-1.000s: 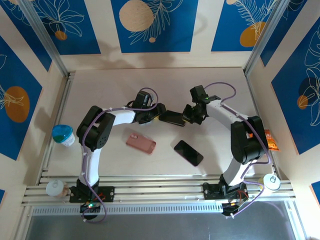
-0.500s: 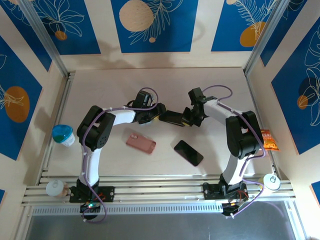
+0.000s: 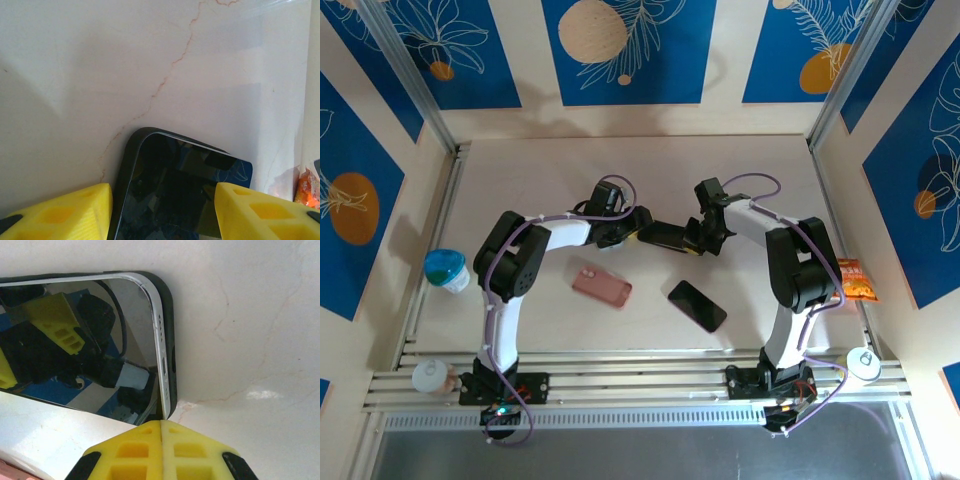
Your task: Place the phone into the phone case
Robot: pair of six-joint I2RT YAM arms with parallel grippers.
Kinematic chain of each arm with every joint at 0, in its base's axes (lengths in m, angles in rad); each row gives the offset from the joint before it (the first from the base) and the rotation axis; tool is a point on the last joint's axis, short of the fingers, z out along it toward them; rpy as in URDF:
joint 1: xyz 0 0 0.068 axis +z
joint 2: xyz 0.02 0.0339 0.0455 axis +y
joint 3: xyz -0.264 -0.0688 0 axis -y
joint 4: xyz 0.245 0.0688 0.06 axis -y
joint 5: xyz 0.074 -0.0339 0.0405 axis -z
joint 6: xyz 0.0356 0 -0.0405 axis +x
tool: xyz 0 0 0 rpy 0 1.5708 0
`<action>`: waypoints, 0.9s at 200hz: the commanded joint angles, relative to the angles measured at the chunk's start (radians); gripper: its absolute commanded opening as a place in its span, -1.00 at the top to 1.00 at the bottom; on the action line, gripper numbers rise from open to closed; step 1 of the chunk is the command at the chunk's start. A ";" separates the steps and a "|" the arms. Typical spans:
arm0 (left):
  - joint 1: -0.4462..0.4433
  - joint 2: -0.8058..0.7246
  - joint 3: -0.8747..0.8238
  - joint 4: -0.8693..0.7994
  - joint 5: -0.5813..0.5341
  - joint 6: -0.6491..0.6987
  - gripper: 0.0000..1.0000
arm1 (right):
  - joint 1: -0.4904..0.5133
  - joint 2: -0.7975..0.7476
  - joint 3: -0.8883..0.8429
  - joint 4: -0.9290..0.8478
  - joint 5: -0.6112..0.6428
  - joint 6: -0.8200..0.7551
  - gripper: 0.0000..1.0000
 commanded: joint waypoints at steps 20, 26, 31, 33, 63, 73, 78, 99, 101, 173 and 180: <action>0.005 0.023 -0.012 0.002 0.026 0.005 -0.14 | 0.052 0.141 -0.025 -0.034 0.076 -0.029 1.00; 0.005 0.023 -0.014 0.003 0.025 0.004 -0.14 | 0.061 0.149 -0.031 -0.037 0.087 -0.030 1.00; 0.007 0.021 -0.015 0.005 0.025 0.004 -0.14 | 0.066 0.156 -0.040 -0.034 0.091 -0.032 1.00; 0.006 0.021 -0.015 0.005 0.025 0.004 -0.14 | 0.068 0.158 -0.044 -0.032 0.092 -0.031 1.00; 0.006 0.022 -0.023 0.013 0.026 -0.001 -0.14 | 0.085 0.192 -0.103 0.002 0.067 -0.009 1.00; 0.007 0.023 -0.023 0.011 0.028 0.002 -0.14 | 0.091 0.196 -0.120 0.015 0.055 -0.003 1.00; 0.005 0.023 -0.022 0.009 0.028 0.002 -0.14 | 0.093 0.195 -0.125 0.016 0.048 0.000 1.00; 0.006 0.029 -0.002 -0.016 0.025 0.019 -0.14 | 0.096 0.154 -0.137 0.016 0.007 0.016 1.00; 0.006 0.030 0.000 -0.017 0.025 0.020 -0.14 | 0.097 0.148 -0.139 0.016 0.005 0.019 1.00; 0.005 0.076 0.141 -0.086 0.029 0.051 -0.14 | 0.079 -0.096 -0.063 -0.021 -0.055 0.080 1.00; 0.005 0.077 0.154 -0.094 0.028 0.053 -0.14 | 0.070 -0.107 -0.036 -0.031 -0.055 0.068 1.00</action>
